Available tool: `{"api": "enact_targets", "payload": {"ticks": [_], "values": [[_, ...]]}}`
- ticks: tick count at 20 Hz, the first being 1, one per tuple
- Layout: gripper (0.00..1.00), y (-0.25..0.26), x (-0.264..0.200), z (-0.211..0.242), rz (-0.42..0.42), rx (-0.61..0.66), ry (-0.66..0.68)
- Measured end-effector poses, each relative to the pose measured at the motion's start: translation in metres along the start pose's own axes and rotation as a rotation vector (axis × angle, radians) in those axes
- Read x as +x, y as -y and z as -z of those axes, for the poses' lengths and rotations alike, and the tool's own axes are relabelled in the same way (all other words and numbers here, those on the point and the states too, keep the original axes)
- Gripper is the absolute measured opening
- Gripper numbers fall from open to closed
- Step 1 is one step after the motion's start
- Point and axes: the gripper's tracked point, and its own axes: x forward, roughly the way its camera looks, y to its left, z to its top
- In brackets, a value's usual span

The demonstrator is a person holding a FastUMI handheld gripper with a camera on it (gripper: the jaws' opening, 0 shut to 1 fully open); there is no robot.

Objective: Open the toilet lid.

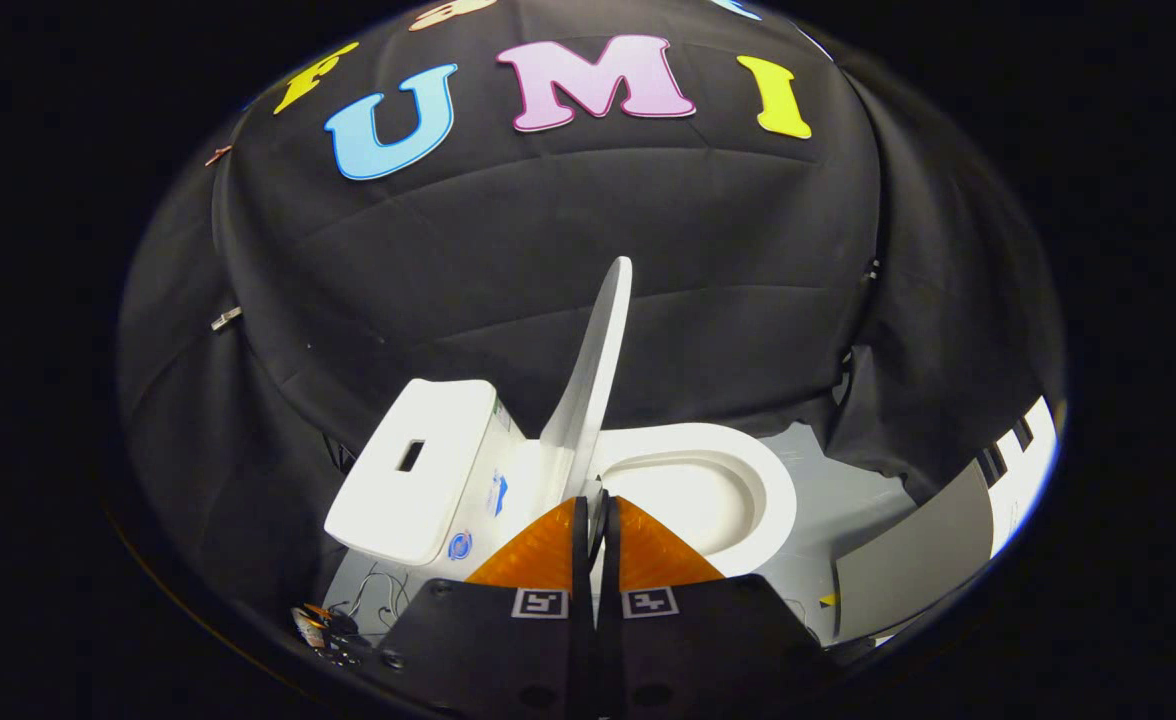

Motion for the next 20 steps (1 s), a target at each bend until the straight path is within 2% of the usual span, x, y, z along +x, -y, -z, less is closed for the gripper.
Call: {"api": "enact_targets", "payload": {"ticks": [16, 20], "values": [[0.05, -0.113, -0.007, -0.005, 0.034, -0.125, 0.043], [0.05, -0.142, -0.007, -0.001, 0.061, -0.205, 0.071]]}}
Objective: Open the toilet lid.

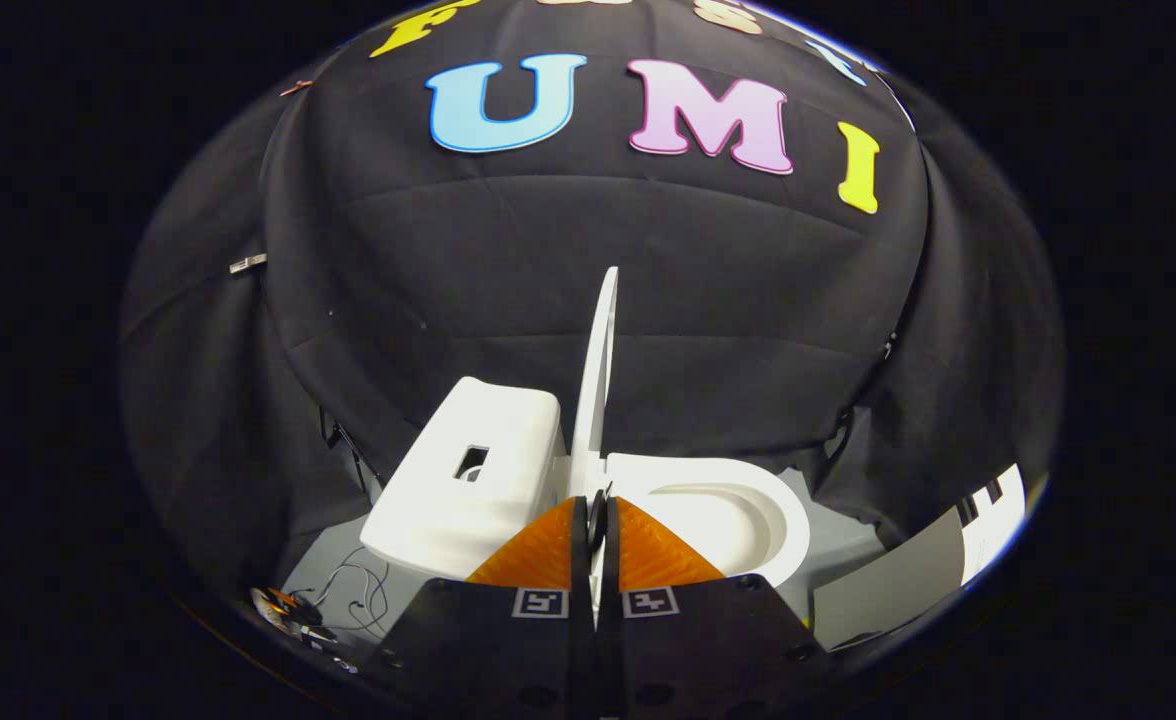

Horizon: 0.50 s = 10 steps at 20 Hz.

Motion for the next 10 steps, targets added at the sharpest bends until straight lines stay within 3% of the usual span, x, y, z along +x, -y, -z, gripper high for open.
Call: {"api": "enact_targets", "payload": {"ticks": [5, 10], "values": [[0.05, -0.042, 0.002, -0.001, 0.01, -0.05, 0.028], [0.06, -0.064, 0.005, 0.002, 0.072, -0.109, 0.054]]}}
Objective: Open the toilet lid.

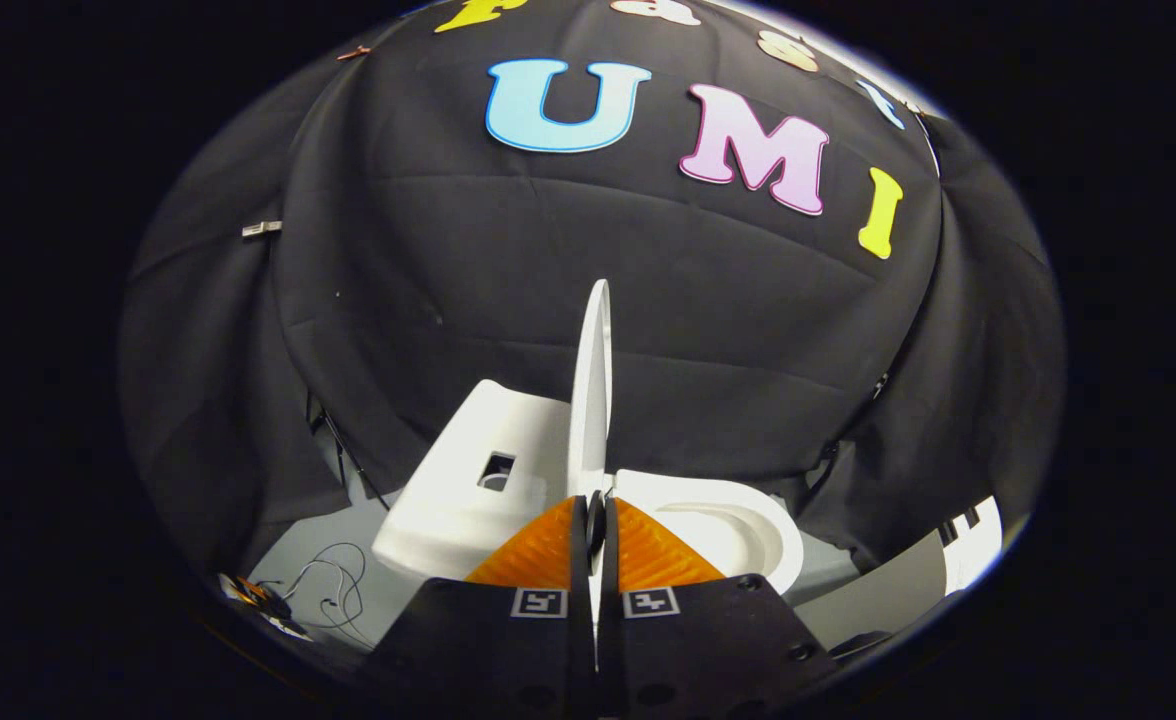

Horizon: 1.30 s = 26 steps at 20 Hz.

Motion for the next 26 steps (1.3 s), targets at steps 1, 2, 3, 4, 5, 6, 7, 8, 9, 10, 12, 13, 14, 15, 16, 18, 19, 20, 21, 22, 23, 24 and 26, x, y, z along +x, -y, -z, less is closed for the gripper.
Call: {"api": "enact_targets", "payload": {"ticks": [1, 2, 3, 4, 5, 6, 7, 8, 9, 10, 12, 13, 14, 15, 16, 18, 19, 20, 21, 22, 23, 24, 26], "values": [[0.06, -0.006, 0.0, 0.0, 0.006, -0.017, 0.008], [0.07, -0.012, 0.001, 0.0, 0.004, -0.033, 0.016], [0.07, -0.017, 0.001, 0.0, -0.001, -0.044, 0.023], [0.07, -0.02, 0.002, 0.001, -0.004, -0.049, 0.029], [0.07, -0.022, 0.002, 0.001, -0.007, -0.054, 0.036], [0.09, -0.025, 0.004, 0.002, -0.023, -0.052, 0.042], [0.11, -0.024, 0.01, 0.006, -0.016, -0.066, 0.031], [0.14, -0.019, 0.011, 0.008, -0.007, -0.088, 0.027], [0.13, -0.012, 0.016, 0.011, 0.006, -0.092, 0.029], [0.13, -0.011, 0.017, 0.01, 0.001, -0.077, 0.029], [0.31, -0.007, 0.02, 0.009, 0.009, -0.085, 0.033], [0.48, -0.007, 0.022, 0.007, 0.002, -0.099, 0.038], [0.66, -0.007, 0.023, 0.009, -0.012, -0.099, 0.033], [0.83, -0.007, 0.019, 0.01, -0.016, -0.081, 0.02], [1.0, -0.007, 0.022, 0.012, -0.027, -0.07, 0.014], [0.99, -0.006, 0.022, 0.013, -0.03, -0.09, 0.012], [0.99, -0.005, 0.02, 0.012, -0.034, -0.088, 0.016], [0.99, -0.006, 0.02, 0.012, -0.043, -0.076, 0.02], [0.99, -0.007, 0.018, 0.011, -0.055, -0.072, 0.019], [0.99, -0.011, 0.015, 0.009, -0.068, -0.066, 0.022], [0.99, -0.014, 0.012, 0.006, -0.083, -0.064, 0.026], [0.99, -0.017, 0.009, 0.003, -0.092, -0.066, 0.032], [0.99, -0.019, 0.003, -0.001, -0.11, -0.062, 0.035]]}}
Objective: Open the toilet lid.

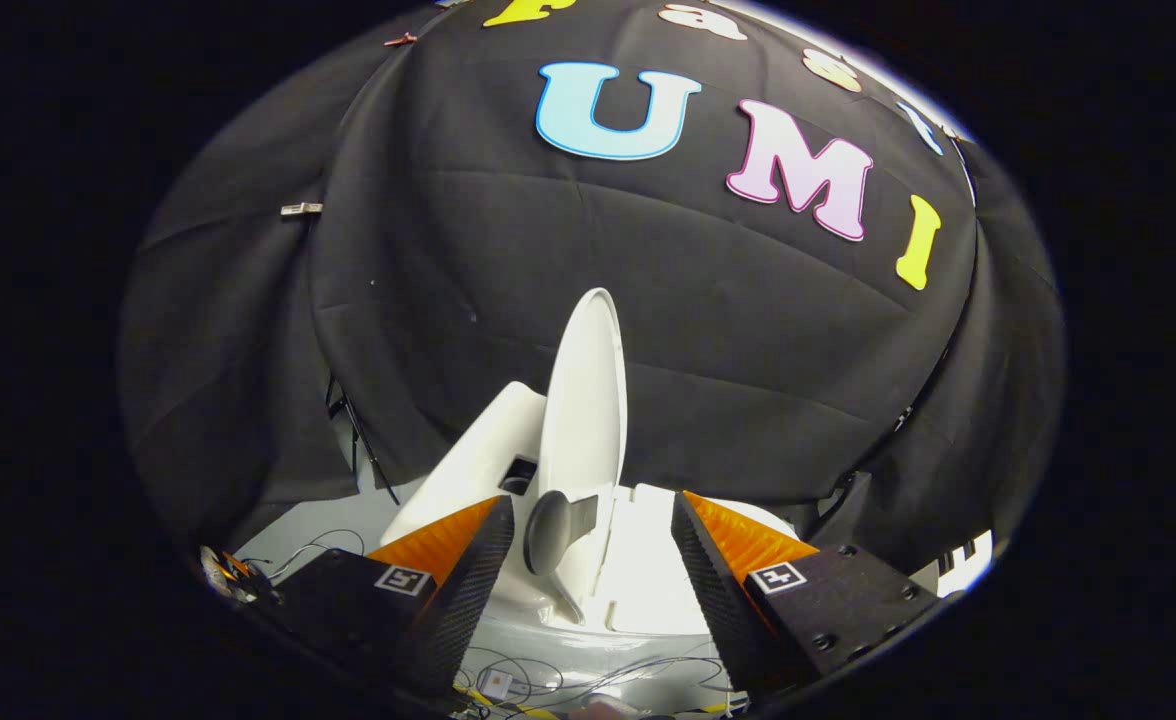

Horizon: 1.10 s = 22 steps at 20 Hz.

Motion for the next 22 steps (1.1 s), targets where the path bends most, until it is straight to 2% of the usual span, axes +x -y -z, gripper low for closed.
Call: {"api": "enact_targets", "payload": {"ticks": [5, 11, 14, 17, 22], "values": [[0.99, 0.003, -0.016, -0.019, -0.08, 0.024, 0.023], [0.99, 0.04, -0.035, -0.056, -0.163, 0.15, 0.07], [0.99, 0.074, -0.036, -0.064, -0.172, 0.151, 0.111], [0.99, 0.109, -0.031, -0.053, -0.213, 0.223, 0.111], [1.0, 0.203, -0.006, -0.034, -0.179, 0.308, 0.174]]}}
